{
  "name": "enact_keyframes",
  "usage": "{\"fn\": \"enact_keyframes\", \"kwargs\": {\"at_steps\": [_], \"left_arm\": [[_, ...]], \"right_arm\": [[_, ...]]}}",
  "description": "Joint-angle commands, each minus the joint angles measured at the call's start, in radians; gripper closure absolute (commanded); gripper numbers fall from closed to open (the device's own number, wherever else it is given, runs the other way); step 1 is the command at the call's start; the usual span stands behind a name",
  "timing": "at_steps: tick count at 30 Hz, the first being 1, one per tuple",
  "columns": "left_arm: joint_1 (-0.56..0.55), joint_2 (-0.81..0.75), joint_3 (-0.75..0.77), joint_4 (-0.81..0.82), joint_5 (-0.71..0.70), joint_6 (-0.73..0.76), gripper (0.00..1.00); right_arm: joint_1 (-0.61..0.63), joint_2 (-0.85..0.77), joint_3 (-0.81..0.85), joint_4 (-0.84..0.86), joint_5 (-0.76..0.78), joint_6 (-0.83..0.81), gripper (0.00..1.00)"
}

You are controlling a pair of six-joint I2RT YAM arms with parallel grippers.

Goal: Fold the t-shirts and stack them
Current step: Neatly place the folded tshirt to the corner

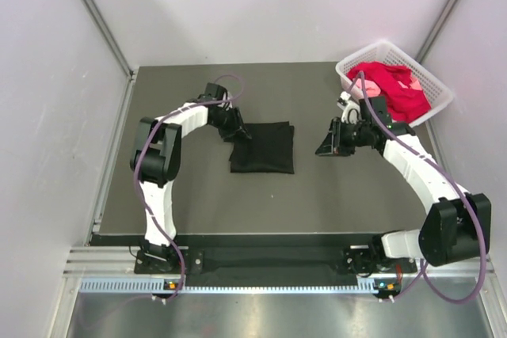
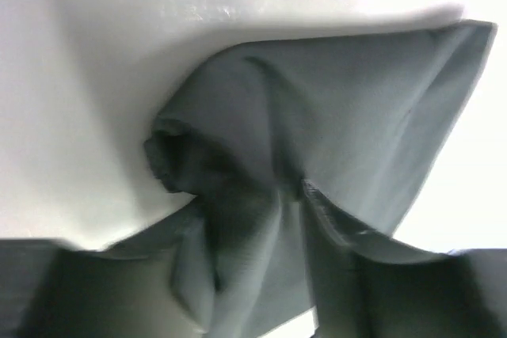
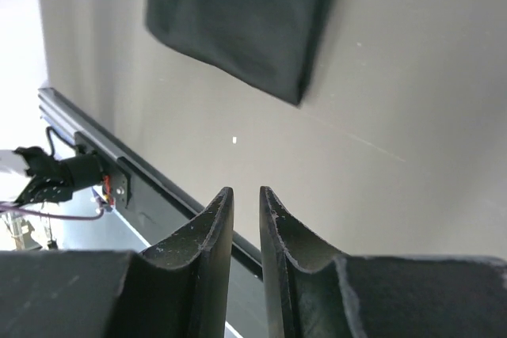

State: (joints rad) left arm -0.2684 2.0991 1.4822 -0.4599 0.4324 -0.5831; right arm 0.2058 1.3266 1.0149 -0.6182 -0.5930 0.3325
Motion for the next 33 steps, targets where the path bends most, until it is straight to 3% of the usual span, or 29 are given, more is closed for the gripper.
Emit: {"fn": "enact_keyframes", "kwargs": {"at_steps": [1, 4, 5, 13, 20, 24, 28, 33], "left_arm": [[0.005, 0.042, -0.053, 0.020, -0.125, -0.040, 0.72], [0.014, 0.030, -0.030, -0.041, -0.222, -0.015, 0.90], [0.015, 0.029, -0.016, -0.060, -0.247, 0.021, 1.00], [0.060, 0.058, 0.220, -0.238, -0.592, 0.244, 1.00], [0.141, 0.185, 0.444, -0.229, -0.852, 0.489, 1.00], [0.158, 0.301, 0.623, -0.186, -1.026, 0.682, 1.00], [0.175, 0.383, 0.679, 0.007, -1.234, 0.940, 1.00], [0.238, 0.460, 0.768, 0.125, -1.285, 1.023, 1.00]], "right_arm": [[-0.009, -0.067, 0.005, 0.035, -0.045, -0.017, 0.80], [-0.003, -0.079, -0.010, 0.038, -0.059, -0.012, 0.80], [-0.003, -0.087, -0.018, 0.035, -0.059, -0.010, 0.80], [0.010, -0.078, -0.030, 0.012, -0.051, -0.012, 0.80], [0.012, -0.052, -0.006, -0.106, 0.022, -0.053, 0.80], [0.012, -0.029, 0.033, -0.185, 0.085, -0.079, 0.80], [0.010, 0.014, 0.050, -0.224, 0.104, -0.072, 0.80], [0.012, 0.057, 0.070, -0.253, 0.131, -0.049, 0.81]]}}
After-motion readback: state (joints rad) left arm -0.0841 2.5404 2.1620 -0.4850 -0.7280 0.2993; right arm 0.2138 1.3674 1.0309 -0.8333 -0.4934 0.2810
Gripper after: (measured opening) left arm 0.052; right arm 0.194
